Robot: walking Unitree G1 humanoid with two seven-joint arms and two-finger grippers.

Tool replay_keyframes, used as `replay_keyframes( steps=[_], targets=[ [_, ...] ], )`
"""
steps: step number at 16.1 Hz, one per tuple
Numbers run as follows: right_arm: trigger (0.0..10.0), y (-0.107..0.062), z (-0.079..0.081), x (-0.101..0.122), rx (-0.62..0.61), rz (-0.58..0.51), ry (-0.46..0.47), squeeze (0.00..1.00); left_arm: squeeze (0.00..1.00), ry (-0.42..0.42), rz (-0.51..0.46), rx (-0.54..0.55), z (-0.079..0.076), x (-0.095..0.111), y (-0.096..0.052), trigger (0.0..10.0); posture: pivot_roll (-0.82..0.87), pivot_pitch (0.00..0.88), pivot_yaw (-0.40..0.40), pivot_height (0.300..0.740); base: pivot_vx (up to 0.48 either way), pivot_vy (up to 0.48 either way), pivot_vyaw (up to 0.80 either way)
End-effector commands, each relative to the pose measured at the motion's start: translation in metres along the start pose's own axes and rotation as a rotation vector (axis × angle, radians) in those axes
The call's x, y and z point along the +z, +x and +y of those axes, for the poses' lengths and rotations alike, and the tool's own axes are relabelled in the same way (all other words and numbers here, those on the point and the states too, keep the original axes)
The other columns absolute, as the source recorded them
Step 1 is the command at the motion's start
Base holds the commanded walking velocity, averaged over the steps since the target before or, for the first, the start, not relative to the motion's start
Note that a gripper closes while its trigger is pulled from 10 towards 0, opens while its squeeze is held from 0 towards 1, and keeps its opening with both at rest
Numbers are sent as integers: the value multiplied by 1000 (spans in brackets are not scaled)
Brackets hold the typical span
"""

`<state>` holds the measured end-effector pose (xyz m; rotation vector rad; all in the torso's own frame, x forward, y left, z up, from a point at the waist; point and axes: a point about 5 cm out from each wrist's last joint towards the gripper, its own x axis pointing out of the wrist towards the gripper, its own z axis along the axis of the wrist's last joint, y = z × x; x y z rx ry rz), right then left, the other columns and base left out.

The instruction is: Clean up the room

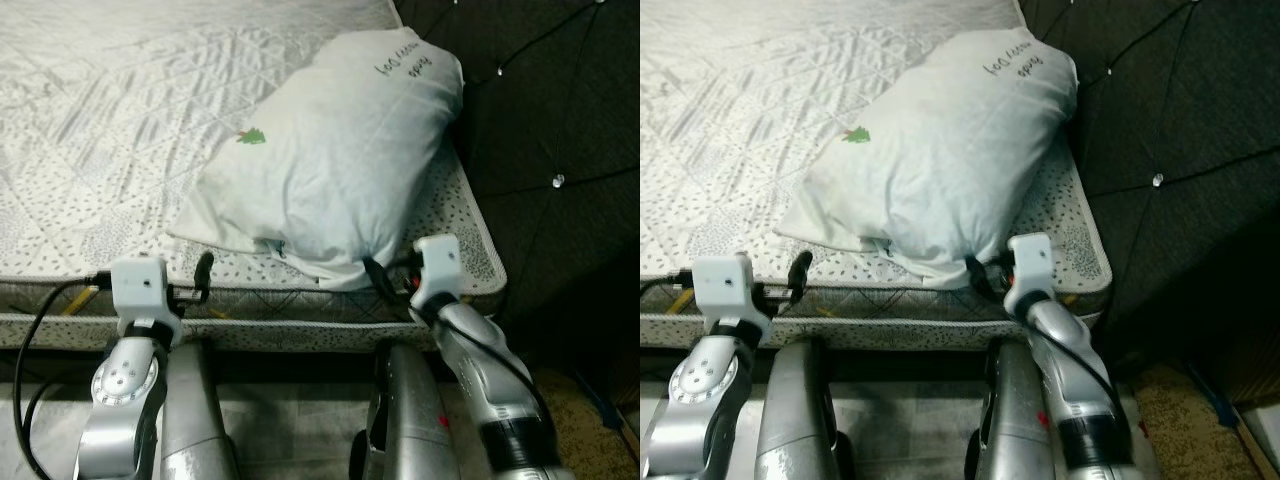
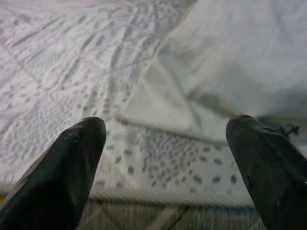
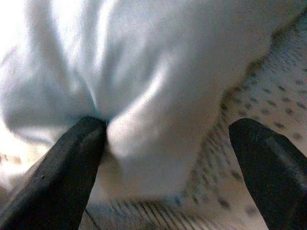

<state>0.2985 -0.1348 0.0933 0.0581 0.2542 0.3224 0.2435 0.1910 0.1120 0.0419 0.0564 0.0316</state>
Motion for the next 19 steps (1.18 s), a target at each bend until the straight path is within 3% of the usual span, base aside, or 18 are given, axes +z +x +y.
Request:
replay_keyframes(
  steps=[1, 2, 3, 6, 8, 13, 18, 19],
  targets=[
    [10000, 6, 2, 0, 12, 10, 24, 0, 0, 2, 14, -3, 2, -1, -2, 10000, 72, 89, -83, 487, 0, 0, 0],
    [2941, 17, 8, 7, 26, -7, 43, 0, 0, 8, 22, 5, 5, -2, -5, 10000, 85, 103, -85, 487, 0, 0, 0],
    [0, 27, 14, 14, 38, -26, 63, 0, 0, 12, 31, 8, 7, -4, -8, 10000, 89, 115, -88, 487, 0, 0, 0],
    [0, 54, 32, 40, 94, -79, 100, 0, 0, 27, 58, 12, 9, -10, -17, 10000, 115, 136, -90, 487, 0, 0, 0],
    [0, 65, 33, 59, 87, -118, 127, 0, 0, 35, 62, 23, 14, -6, -20, 10000, 133, 157, -99, 487, 0, 0, 0],
    [0, 74, 29, 67, 26, -152, 166, 0, 0, 34, 65, 39, 15, -7, -22, 10000, 137, 151, -97, 487, 0, 0, 0],
    [0, 73, 6, 67, -59, -171, 162, 0, 0, 35, 68, 23, 15, -7, -17, 10000, 116, 138, -82, 487, 0, 0, 0],
    [0, 70, -11, 72, -129, -192, 155, 0, 0, 35, 63, 10, 13, -5, -14, 10000, 113, 133, -77, 487, 0, 0, 0]
  ],
)
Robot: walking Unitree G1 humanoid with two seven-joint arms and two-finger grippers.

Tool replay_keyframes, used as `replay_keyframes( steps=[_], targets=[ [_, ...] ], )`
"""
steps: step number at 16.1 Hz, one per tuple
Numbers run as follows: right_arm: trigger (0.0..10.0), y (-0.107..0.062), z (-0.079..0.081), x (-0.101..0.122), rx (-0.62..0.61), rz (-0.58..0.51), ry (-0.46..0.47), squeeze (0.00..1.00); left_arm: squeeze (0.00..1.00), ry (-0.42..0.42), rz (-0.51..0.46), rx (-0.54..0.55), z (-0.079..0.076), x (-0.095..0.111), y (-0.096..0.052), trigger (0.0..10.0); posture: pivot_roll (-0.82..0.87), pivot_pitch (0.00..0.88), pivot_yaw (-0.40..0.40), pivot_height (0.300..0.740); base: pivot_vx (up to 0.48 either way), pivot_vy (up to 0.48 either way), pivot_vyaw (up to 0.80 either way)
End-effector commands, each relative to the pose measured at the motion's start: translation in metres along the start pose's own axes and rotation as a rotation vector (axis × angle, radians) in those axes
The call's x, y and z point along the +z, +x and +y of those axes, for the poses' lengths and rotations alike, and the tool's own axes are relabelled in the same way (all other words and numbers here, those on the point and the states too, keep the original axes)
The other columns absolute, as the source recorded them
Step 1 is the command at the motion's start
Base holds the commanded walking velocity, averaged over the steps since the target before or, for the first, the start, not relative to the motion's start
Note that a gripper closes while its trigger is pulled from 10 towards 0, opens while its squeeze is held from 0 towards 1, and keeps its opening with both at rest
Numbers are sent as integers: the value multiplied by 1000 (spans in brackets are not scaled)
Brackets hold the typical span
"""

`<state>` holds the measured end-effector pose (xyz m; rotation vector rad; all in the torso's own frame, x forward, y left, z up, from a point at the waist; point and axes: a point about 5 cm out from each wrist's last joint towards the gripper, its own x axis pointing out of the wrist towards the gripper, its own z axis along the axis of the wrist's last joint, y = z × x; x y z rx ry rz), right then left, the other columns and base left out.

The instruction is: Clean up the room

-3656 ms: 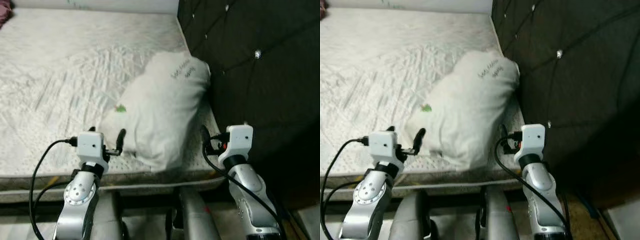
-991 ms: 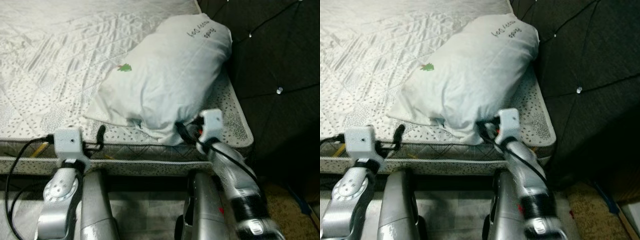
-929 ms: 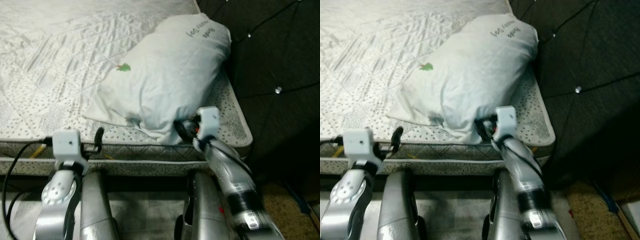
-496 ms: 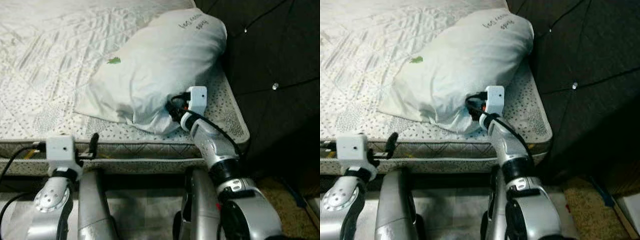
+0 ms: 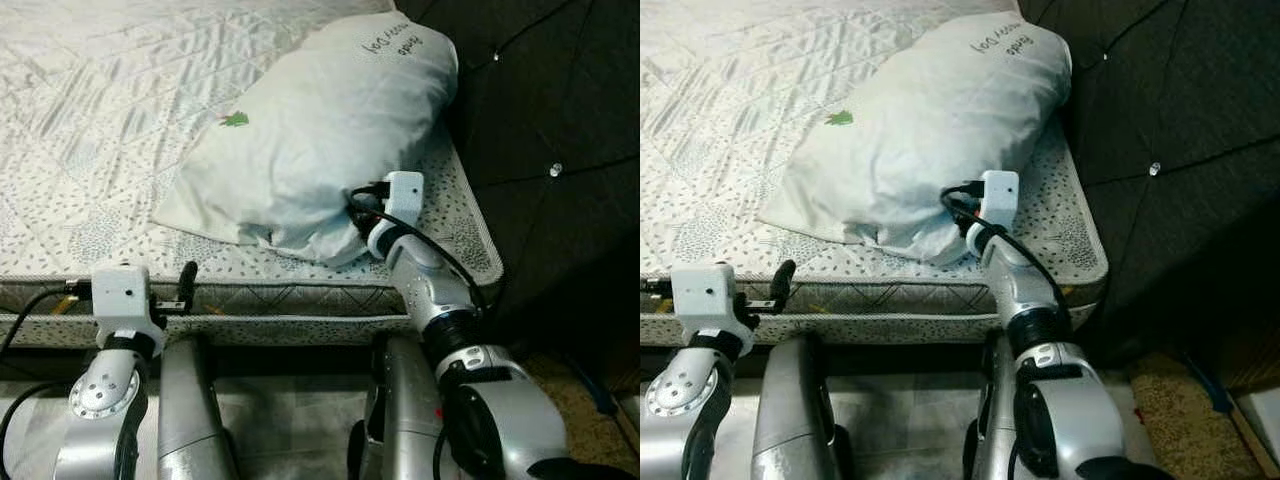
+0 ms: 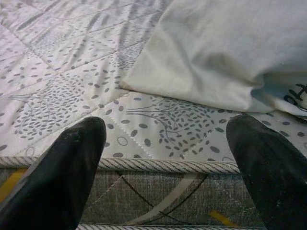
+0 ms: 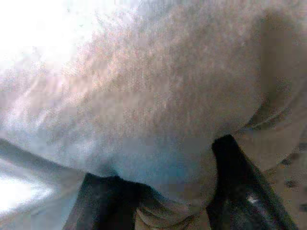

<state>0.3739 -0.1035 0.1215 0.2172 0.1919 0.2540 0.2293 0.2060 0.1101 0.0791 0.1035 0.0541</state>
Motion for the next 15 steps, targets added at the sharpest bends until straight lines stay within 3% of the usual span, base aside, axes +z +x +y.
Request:
replay_keyframes(
  steps=[1, 6, 8, 9, 11, 12, 13, 15],
  targets=[
    [0, 0, -24, 33, -105, -126, -7, 0, 0, -1, 13, -16, -3, -1, 1, 10000, 113, 132, -77, 487, 0, 0, 0],
    [0, -9, -75, 70, -305, -223, -46, 0, 0, 1, 8, -18, -3, 0, 5, 10000, 119, 115, -75, 487, 0, 0, 0],
    [0, -22, -107, 91, -434, -272, -64, 0, 0, 2, 6, -18, -3, 0, 6, 10000, 123, 106, -71, 487, 0, 0, 0],
    [0, -23, -109, 92, -444, -275, -64, 0, 0, 2, 6, -18, -3, 0, 6, 10000, 123, 106, -71, 487, 0, 0, 0],
    [0, -49, -152, 108, -615, -321, -58, 0, 0, 7, 1, -18, -1, 1, 8, 10000, 123, 96, -68, 487, 0, 0, 0],
    [0, -56, -161, 111, -652, -328, -67, 0, 0, 8, 0, -18, -1, 2, 9, 10000, 123, 96, -68, 487, 0, 0, 0],
    [0, -73, -182, 114, -728, -337, -79, 0, 0, 10, -2, -18, 0, 2, 10, 10000, 121, 93, -65, 487, 0, 0, 0],
    [0, -89, -199, 111, -789, -335, -87, 0, 0, 12, -3, -19, 0, 2, 10, 10000, 116, 91, -62, 487, 0, 0, 0]
  ],
)
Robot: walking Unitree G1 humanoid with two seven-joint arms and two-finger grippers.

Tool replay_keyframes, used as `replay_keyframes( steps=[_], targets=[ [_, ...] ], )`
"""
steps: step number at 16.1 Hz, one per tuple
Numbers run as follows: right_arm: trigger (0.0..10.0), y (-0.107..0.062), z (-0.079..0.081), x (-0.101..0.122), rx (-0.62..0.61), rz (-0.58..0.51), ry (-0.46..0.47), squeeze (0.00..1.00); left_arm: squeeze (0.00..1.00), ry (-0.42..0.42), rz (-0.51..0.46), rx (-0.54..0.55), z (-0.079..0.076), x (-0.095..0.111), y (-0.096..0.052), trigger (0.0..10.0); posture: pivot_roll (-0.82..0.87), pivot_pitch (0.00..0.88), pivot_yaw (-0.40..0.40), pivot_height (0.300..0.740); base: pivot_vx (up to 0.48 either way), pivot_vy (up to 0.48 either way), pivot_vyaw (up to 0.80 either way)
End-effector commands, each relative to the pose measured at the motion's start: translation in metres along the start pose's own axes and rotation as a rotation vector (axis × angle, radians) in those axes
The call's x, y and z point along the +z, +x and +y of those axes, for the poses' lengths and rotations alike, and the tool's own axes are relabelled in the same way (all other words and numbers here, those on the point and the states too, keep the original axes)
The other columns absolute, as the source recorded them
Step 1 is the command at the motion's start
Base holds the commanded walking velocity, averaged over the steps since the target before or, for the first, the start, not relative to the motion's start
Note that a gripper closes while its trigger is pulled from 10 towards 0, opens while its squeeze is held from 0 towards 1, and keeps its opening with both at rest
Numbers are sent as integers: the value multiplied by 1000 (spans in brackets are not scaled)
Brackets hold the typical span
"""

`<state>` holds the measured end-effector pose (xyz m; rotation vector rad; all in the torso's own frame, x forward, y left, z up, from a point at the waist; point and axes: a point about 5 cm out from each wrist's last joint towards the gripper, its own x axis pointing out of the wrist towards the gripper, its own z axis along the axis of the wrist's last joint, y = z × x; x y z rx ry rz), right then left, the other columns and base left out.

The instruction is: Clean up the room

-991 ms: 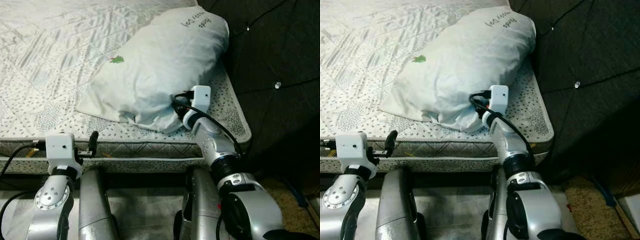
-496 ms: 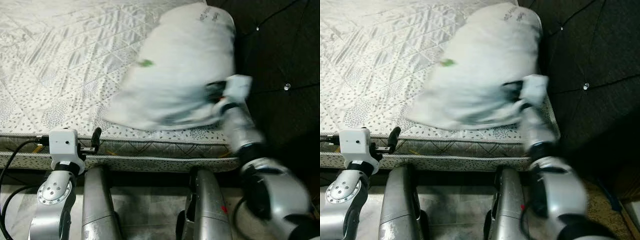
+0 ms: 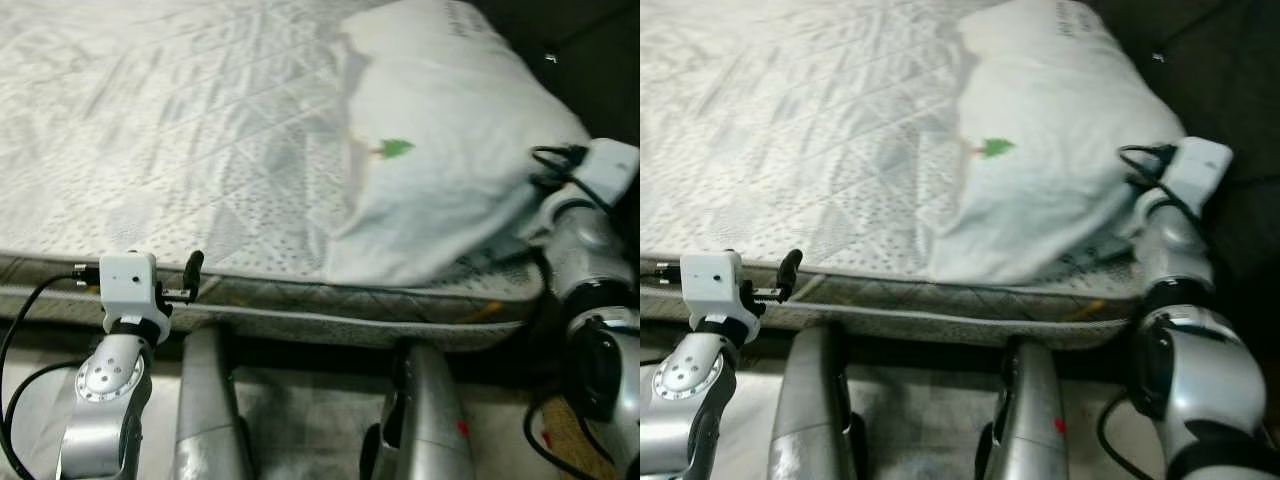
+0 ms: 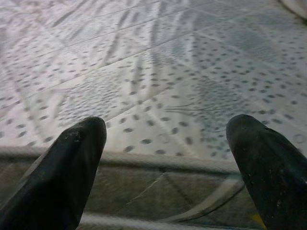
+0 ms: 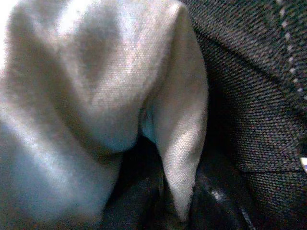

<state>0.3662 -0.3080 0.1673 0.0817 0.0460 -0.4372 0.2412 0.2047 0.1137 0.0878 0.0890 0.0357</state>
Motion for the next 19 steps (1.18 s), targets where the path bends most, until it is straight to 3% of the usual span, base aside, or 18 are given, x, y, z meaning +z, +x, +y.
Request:
replay_keyframes(
  steps=[1, 4, 6, 7, 10, 11, 13, 15, 19],
  targets=[
    [0, -1, -46, 24, -152, -118, 5, 0, 0, 5, 13, -4, 1, -3, -1, 10000, 114, 91, -60, 487, 0, 0, 0],
    [0, -18, -70, -5, -169, -106, -75, 0, 0, 9, 13, -14, 1, -3, 0, 10000, 96, 93, -43, 487, 0, 0, 0],
    [0, -50, -72, -41, -123, -85, -133, 0, 0, 17, 11, -27, 2, -2, 3, 10000, 80, 92, -37, 487, 0, 0, 0],
    [0, -71, -66, -56, -92, -72, -150, 0, 0, 20, 10, -29, 2, -2, 4, 10000, 76, 91, -36, 487, 0, 0, 0],
    [0, -105, -45, -72, -4, -68, -175, 0, 0, 20, 7, -33, 1, -1, 6, 10000, 70, 91, -32, 487, 0, 0, 0],
    [0, -132, -22, -82, 94, -62, -186, 0, 0, 18, 5, -40, -1, -1, 7, 10000, 68, 90, -29, 487, 0, 0, 0],
    [0, -153, -3, -85, 194, -40, -189, 0, 0, 18, 4, -47, -2, -1, 7, 10000, 67, 86, -29, 487, 0, 0, 0],
    [0, -143, -2, -81, 201, -18, -184, 0, 0, 19, 0, -45, -1, 0, 10, 10000, 67, 84, -33, 487, 0, 0, 0],
    [0, -79, 1, -42, 204, -33, -231, 0, 0, 18, -6, -37, -3, 0, 10, 10000, 77, 77, -40, 487, 0, 0, 0]
  ],
)
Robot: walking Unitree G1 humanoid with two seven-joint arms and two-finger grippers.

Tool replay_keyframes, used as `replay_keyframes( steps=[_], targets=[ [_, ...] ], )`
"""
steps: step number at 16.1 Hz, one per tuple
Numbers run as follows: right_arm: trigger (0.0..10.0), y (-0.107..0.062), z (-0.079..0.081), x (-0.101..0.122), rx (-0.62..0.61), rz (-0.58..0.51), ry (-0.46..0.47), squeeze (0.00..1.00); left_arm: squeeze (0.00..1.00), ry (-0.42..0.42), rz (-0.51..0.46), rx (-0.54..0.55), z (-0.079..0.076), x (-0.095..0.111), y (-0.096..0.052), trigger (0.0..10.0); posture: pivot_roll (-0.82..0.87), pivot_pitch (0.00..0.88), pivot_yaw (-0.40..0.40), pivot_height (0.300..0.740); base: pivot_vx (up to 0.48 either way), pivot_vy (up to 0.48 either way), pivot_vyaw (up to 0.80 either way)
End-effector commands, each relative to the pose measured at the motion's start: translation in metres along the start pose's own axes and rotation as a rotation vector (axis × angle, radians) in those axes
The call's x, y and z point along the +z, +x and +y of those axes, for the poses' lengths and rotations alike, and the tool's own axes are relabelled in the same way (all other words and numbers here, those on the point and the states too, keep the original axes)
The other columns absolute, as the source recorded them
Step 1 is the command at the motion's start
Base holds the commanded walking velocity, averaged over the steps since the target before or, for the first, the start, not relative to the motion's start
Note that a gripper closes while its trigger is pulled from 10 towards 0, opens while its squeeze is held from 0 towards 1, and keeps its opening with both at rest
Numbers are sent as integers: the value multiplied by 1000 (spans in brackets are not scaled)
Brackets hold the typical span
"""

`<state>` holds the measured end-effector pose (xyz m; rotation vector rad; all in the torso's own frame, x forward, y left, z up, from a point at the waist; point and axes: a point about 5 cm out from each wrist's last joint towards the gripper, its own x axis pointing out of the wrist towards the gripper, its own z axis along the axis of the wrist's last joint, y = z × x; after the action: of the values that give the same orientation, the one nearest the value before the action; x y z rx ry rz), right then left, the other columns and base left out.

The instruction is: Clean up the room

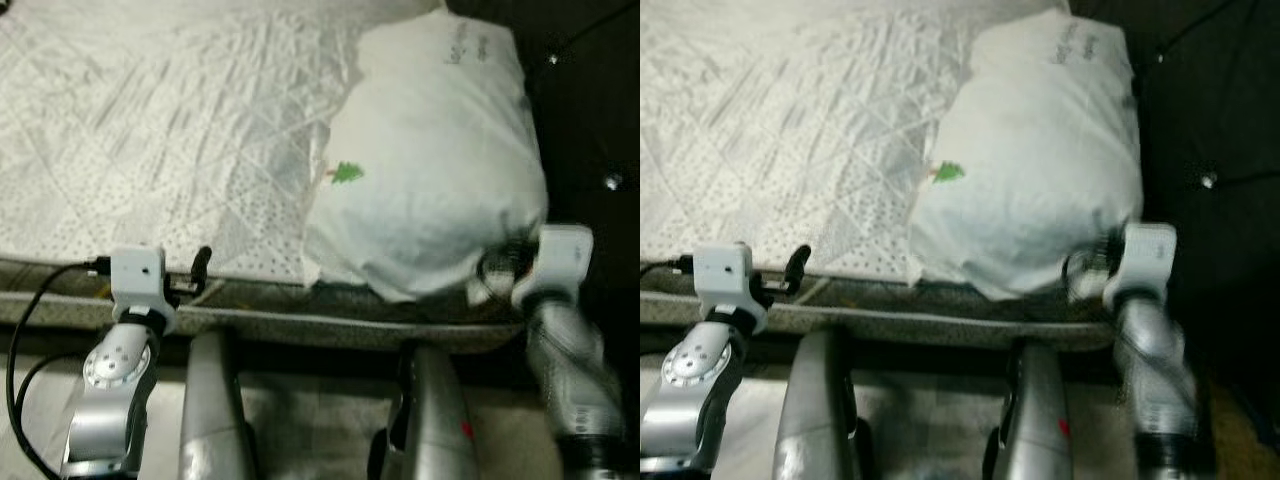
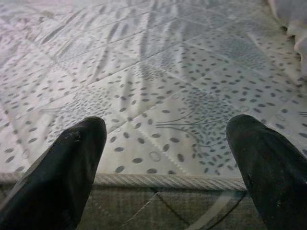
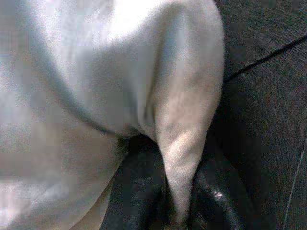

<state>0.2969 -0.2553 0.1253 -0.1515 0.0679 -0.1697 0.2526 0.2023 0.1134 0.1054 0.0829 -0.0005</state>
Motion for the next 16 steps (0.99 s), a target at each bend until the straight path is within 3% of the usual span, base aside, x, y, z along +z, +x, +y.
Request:
replay_keyframes(
  steps=[1, 3, 5, 7, 9, 11, 12, 13, 14, 16],
  targets=[
    [0, 12, -23, 11, -58, -3, 4, 0, 0, -1, 1, 2, 0, -1, 0, 10000, 80, 74, -42, 487, 0, 0, 0],
    [0, 38, -39, 25, -60, 36, 4, 0, 0, -1, -8, 11, 0, 0, 3, 10000, 84, 61, -47, 487, 0, 0, 0],
    [0, 50, -54, 38, -100, 29, -10, 0, 0, 2, -16, 25, 2, 2, 6, 10000, 91, 51, -52, 487, 0, 0, 0],
    [0, 57, -78, 52, -225, 18, 41, 0, 0, 5, -28, 39, 5, 3, 8, 10000, 98, 40, -58, 487, 0, 0, 0],
    [0, 54, -80, 40, -252, 44, 70, 0, 0, -1, -41, 57, 6, 5, 8, 10000, 114, 11, -70, 487, 0, 0, 0],
    [0, 48, -69, 21, -223, 64, 66, 0, 0, -2, -63, 68, 5, 9, 7, 10000, 115, 8, -73, 487, 0, 0, 0],
    [10000, 43, -55, 10, -185, 63, 17, 0, 0, -4, -72, 67, 4, 12, 7, 10000, 106, 13, -83, 487, 0, 0, 0],
    [10000, 41, -44, 5, -155, 56, 56, 737, 0, -7, -75, 66, 4, 12, 7, 10000, 100, 15, -82, 487, 0, 0, 0],
    [10000, 39, -36, 2, -136, 45, 76, 1000, 0, -8, -74, 64, 3, 11, 7, 10000, 94, 17, -83, 487, 0, 0, 0],
    [10000, 36, -25, 4, -112, 0, 82, 1000, 0, -9, -72, 58, 1, 9, 9, 10000, 82, 8, -85, 487, 0, 0, 0]
  ],
)
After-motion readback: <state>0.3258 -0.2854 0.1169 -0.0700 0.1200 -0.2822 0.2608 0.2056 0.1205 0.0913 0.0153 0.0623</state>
